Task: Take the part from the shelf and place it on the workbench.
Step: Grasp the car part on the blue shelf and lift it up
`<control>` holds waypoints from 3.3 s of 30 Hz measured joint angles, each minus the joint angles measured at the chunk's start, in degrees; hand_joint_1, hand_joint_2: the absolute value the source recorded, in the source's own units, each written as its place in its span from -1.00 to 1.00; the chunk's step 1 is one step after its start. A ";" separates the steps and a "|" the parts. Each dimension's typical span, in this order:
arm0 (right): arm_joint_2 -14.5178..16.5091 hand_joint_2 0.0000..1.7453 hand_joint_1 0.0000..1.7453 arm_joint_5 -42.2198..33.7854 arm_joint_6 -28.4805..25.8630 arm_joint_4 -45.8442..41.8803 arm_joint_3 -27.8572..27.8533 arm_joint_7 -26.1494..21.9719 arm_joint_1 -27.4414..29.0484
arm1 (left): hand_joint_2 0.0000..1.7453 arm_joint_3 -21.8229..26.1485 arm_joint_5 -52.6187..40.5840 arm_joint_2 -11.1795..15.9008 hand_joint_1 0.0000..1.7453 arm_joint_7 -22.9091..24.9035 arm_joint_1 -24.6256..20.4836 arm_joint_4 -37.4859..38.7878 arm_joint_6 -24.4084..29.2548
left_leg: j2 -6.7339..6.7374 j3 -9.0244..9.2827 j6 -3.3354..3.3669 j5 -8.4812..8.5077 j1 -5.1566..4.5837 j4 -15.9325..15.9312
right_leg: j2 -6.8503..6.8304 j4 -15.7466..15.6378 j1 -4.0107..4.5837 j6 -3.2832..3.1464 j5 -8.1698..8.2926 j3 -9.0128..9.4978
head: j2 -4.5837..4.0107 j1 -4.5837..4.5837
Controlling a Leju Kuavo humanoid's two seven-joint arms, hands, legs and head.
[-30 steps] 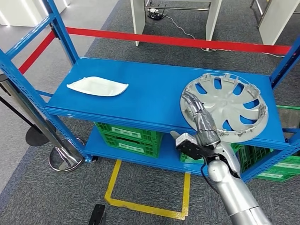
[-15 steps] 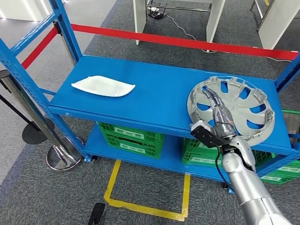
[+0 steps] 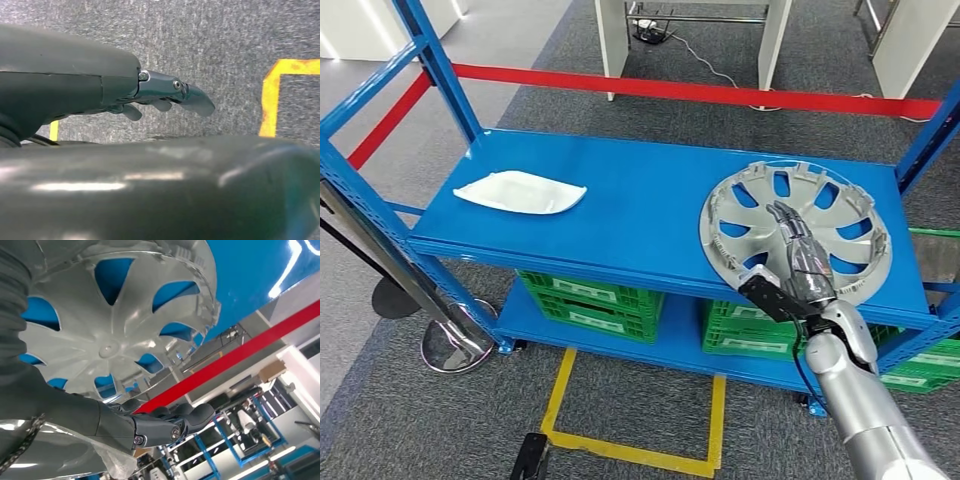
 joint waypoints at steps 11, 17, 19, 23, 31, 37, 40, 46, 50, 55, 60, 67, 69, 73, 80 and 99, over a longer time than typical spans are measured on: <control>-0.39 1.00 -1.00 3.46 1.89 3.84 -0.22 -1.11 0.37 | -1.00 0.01 -0.84 0.31 -1.00 0.84 0.01 0.00 -0.36 | 0.08 0.50 2.64 6.43 -0.86 -6.83 | 0.16 -0.17 0.96 0.53 -1.35 1.21 | 0.00 0.01; -1.45 1.00 -1.00 4.87 5.53 5.58 -0.17 -2.03 0.82 | -1.00 0.09 -1.18 0.09 -1.00 1.61 -0.09 0.00 -0.98 | 0.11 1.54 3.08 6.50 -0.19 -8.39 | 0.00 13.14 0.71 1.83 -7.60 -6.02 | 0.00 0.33; -1.92 1.00 -1.00 5.85 5.72 6.20 -0.02 -1.56 1.19 | -1.00 0.11 -1.25 0.03 -1.00 1.74 0.05 0.00 -1.02 | 0.01 1.69 3.02 6.32 -0.13 -8.32 | -0.03 14.91 0.49 2.17 -6.65 -7.61 | 0.00 0.34; -2.38 1.00 -1.00 11.47 3.08 7.51 0.46 2.95 0.35 | -1.00 0.17 -1.64 0.02 -1.00 1.74 0.11 0.00 -0.99 | -0.08 1.95 1.89 5.42 -0.19 -7.37 | -0.15 2.03 0.07 2.26 -0.05 -1.57 | 0.00 0.43; -2.92 1.00 -1.00 19.51 0.72 9.91 2.05 10.00 -1.70 | -1.00 0.27 -2.05 0.10 -1.00 1.44 0.23 0.00 -0.96 | -0.03 -2.26 0.08 -0.92 0.05 3.47 | -0.05 0.33 0.01 -0.12 0.03 -0.06 | 0.00 0.06; -3.30 1.00 -1.00 21.23 3.42 11.27 2.55 13.29 -3.03 | -1.00 0.61 -2.21 0.14 -1.00 0.87 0.20 0.00 -1.00 | -0.02 1.01 0.70 3.07 0.01 -1.79 | 0.13 0.37 0.14 -0.02 0.02 0.23 | 0.00 0.05; -3.93 1.00 -1.00 24.15 4.58 11.81 2.97 15.43 -3.60 | -1.00 0.76 -2.58 0.15 -1.00 0.74 0.06 0.00 -1.04 | -0.01 3.34 1.23 3.98 -0.30 -6.97 | 0.10 0.13 0.32 0.90 0.26 0.12 | 0.00 0.12; -5.63 1.00 1.00 29.15 11.75 13.82 5.01 17.94 -6.07 | -1.00 1.55 -3.13 0.01 -1.00 0.73 0.00 0.00 -1.01 | 0.06 3.04 3.00 5.27 -0.15 -8.06 | -0.03 9.33 0.10 2.22 -4.98 -4.78 | 0.00 0.35; -6.28 1.00 1.00 29.46 15.35 15.18 6.45 17.42 -7.59 | -1.00 2.02 -3.17 0.01 -1.00 0.70 0.07 0.00 -0.88 | 0.06 3.10 3.12 5.22 -0.31 -7.93 | -0.05 12.40 0.11 2.36 -4.16 -6.09 | 0.00 0.33; -6.36 1.00 1.00 28.70 16.97 15.69 7.85 16.25 -9.13 | -1.00 2.19 -3.21 -0.10 -1.00 0.40 -0.13 0.00 -0.75 | 0.12 3.05 1.97 4.94 -0.58 -7.56 | -0.10 -0.55 0.52 1.28 0.06 0.81 | 0.00 0.25; -6.32 1.00 1.00 27.63 17.43 16.25 8.93 15.56 -10.19 | -1.00 2.87 -3.32 -0.05 -1.00 0.26 -0.14 0.00 -0.52 | 0.09 0.77 0.31 1.19 -0.19 -1.99 | -0.61 -1.49 -0.14 0.01 1.15 0.97 | 0.00 0.10; -6.33 1.00 1.00 28.07 13.16 16.87 9.70 15.78 -10.35 | -1.00 3.58 -3.81 0.03 -1.00 -0.24 0.23 0.00 -0.24 | 0.05 2.90 -1.60 1.68 1.40 -2.48 | -0.79 -1.02 -0.88 1.23 1.96 -0.24 | 0.00 0.01; -6.40 1.00 1.00 28.92 11.11 16.85 9.99 16.17 -10.18 | -1.00 3.74 -3.89 -0.03 -1.00 -0.43 0.23 0.00 -0.09 | -0.20 5.03 -1.05 2.83 1.49 -7.04 | -0.58 -0.79 -0.78 2.18 2.14 -0.60 | 0.01 0.14; -6.62 1.00 1.00 32.73 3.22 15.56 10.56 19.04 -8.04 | -1.00 4.31 -4.09 -0.09 -1.00 -0.63 0.40 0.00 0.26 | -0.21 4.78 1.27 3.33 1.23 -7.70 | -0.30 -0.84 -1.06 3.69 2.18 -1.37 | 0.00 0.50; -6.80 1.00 1.00 41.20 -11.37 8.41 9.64 22.93 -1.68 | -1.00 4.98 -4.80 -0.20 -1.00 -0.65 0.41 0.00 0.71 | 0.34 4.64 2.60 3.29 0.46 -7.76 | -0.27 13.57 -0.56 3.05 -2.77 -8.73 | 0.00 0.99; -4.29 1.00 1.00 50.95 -21.99 -24.21 -1.98 20.51 15.56 | -1.00 6.06 -7.97 -0.45 -1.00 -0.27 -0.09 0.00 1.77 | -0.18 2.24 2.04 4.27 -0.42 -5.30 | -0.05 0.34 0.50 0.19 -0.35 0.19 | 0.00 0.89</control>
